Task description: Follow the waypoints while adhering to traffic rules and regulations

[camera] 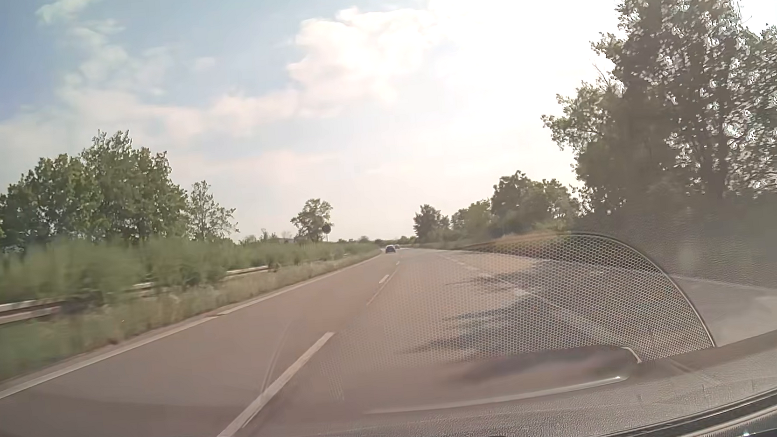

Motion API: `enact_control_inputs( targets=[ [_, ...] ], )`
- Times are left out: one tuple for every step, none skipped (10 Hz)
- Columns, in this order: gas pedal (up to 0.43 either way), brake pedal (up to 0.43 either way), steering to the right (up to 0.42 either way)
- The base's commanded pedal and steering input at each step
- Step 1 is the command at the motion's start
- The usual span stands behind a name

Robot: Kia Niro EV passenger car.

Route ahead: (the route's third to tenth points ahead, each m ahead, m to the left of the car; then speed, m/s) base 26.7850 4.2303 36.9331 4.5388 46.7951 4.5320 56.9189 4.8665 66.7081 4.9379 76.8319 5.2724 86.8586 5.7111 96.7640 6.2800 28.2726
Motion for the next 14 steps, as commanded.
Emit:
enact_control_inputs(
  targets=[
    [0.197, 0.0, -0.004],
    [0.197, 0.0, -0.004],
    [0.197, 0.0, -0.004],
    [0.197, 0.0, -0.005],
    [0.197, 0.0, -0.004],
    [0.197, 0.0, -0.005],
    [0.197, 0.0, -0.005],
    [0.197, 0.0, -0.005],
    [0.197, 0.0, -0.005],
    [0.197, 0.0, -0.005],
    [0.197, 0.0, -0.005],
    [0.197, 0.0, -0.005],
    [0.197, 0.0, -0.005],
    [0.197, 0.0, -0.005]
  ],
)
